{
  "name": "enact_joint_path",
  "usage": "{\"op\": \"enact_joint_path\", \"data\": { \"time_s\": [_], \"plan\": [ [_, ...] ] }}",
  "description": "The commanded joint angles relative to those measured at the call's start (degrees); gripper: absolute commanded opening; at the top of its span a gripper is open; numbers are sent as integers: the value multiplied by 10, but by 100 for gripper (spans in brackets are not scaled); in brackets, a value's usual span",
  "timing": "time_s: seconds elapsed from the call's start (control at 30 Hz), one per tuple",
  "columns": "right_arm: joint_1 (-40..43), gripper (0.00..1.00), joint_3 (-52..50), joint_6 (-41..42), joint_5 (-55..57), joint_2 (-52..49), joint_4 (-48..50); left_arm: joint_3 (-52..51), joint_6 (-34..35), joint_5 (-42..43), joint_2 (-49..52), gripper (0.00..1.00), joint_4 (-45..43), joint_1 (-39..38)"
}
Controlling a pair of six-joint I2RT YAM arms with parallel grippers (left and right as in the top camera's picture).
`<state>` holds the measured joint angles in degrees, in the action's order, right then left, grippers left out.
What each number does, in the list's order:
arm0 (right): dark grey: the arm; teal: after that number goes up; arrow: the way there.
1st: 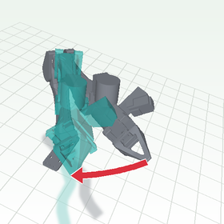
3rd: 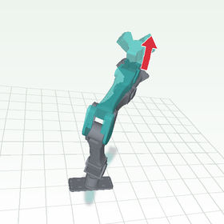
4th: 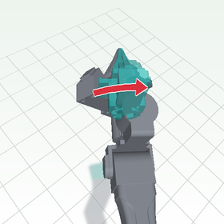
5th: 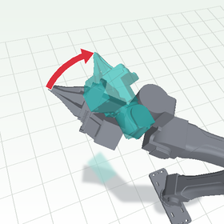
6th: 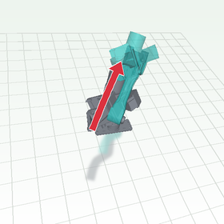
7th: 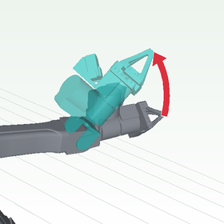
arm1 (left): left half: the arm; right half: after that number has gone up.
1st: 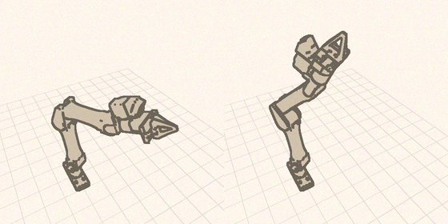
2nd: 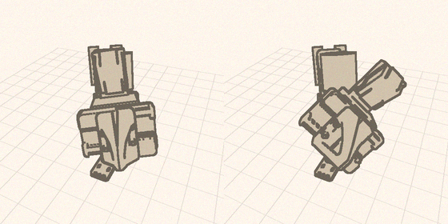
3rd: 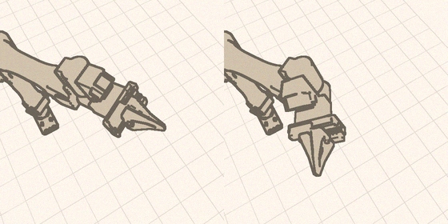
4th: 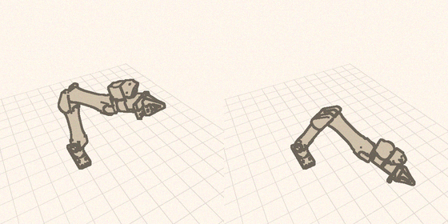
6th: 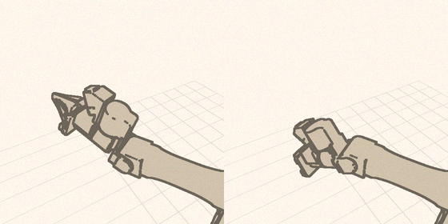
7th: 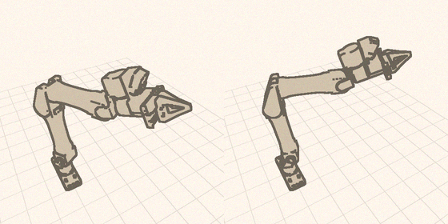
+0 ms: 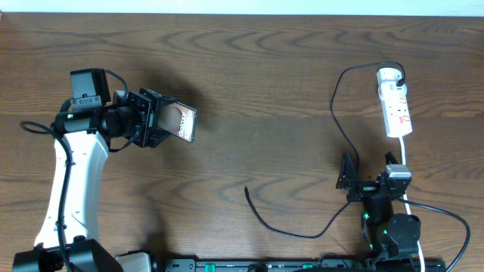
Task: Plug charger to phone and switch on socket
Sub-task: 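Lift the phone with the left gripper and tilt it upright, then swing the right gripper toward the phone held by the left gripper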
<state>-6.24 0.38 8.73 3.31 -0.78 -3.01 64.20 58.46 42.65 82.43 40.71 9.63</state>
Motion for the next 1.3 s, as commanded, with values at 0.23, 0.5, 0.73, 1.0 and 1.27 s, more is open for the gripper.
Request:
{"op": "enact_joint_path", "data": {
  "time_s": [0.23, 0.5, 0.73, 1.0, 1.27],
  "plan": [
    [3, 99, 105, 15, -136, -54, 95, -2, 17, -1, -8, 7, -9, -1],
    [2, 99, 429, 5, -480, -481, 30, -2, 31, -1, -8, 7, -12, -1],
    [2, 99, 586, -9, -767, -785, 67, -2, 32, -13, -8, 7, -11, -1],
    [-40, 99, 600, 349, -763, -1013, 419, -2, 64, -63, -8, 7, -11, -2],
    [-130, 99, 600, 541, -666, -1099, 457, -2, 89, -126, -8, 7, -9, -28]
  ]
}}
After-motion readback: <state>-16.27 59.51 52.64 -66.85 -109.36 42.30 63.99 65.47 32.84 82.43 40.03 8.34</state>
